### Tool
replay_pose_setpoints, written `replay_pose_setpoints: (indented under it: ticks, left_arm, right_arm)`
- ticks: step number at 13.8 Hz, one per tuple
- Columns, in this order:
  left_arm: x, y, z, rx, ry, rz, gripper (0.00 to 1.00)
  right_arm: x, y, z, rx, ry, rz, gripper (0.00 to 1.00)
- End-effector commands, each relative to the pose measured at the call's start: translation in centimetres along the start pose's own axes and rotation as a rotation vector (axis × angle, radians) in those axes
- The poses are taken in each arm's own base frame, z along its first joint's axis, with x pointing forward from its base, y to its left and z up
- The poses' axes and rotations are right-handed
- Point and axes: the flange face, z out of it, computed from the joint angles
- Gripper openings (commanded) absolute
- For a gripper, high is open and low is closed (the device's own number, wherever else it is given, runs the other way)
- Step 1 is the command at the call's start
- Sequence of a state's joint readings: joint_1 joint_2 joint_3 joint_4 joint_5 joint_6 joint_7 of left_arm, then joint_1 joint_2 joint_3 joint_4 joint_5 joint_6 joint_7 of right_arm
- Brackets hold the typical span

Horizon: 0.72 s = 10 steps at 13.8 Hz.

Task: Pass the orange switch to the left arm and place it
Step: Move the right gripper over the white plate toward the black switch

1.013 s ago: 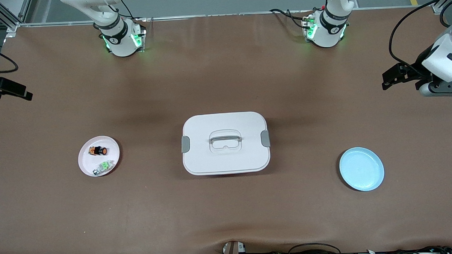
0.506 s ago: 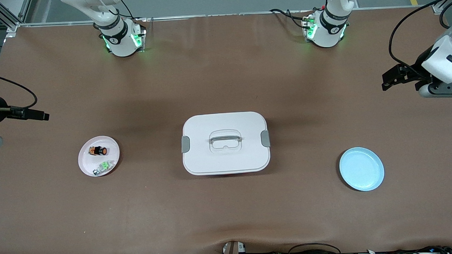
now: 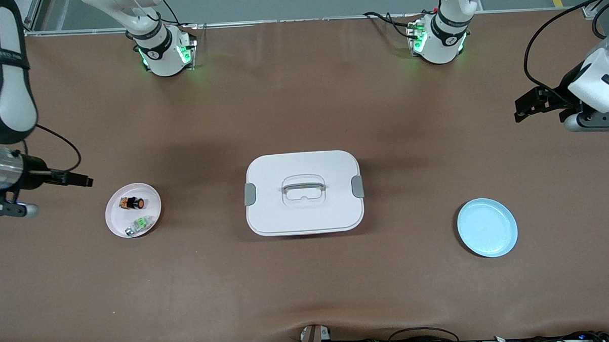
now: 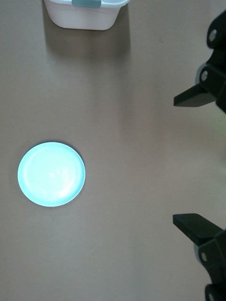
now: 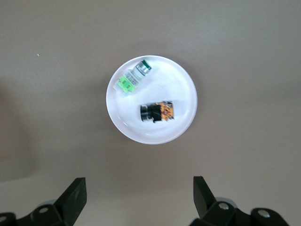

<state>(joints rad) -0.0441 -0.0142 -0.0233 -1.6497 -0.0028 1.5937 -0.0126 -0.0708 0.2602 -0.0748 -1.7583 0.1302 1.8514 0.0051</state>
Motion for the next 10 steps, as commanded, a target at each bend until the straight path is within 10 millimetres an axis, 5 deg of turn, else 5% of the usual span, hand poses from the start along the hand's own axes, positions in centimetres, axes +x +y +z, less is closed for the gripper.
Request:
replay_pose_setpoints:
  ticks: [1, 7, 10]
  left_arm:
    - [0.1, -0.2, -0.5, 0.012, -0.004, 0.004, 1.00]
    - [0.2, -0.3, -0.4, 0.012, -0.006, 0.002, 1.00]
    - [0.2, -0.3, -0.3, 0.012, -0.007, 0.002, 1.00]
  right_arm:
    - [0.5, -0.1, 4.6, 0.048, 0.005, 0.019, 1.00]
    - [3.6, 2.1, 12.3, 0.028, 0.022, -0.075, 1.00]
    - [4.2, 1.9, 14.6, 0.019, 0.023, -0.078, 1.00]
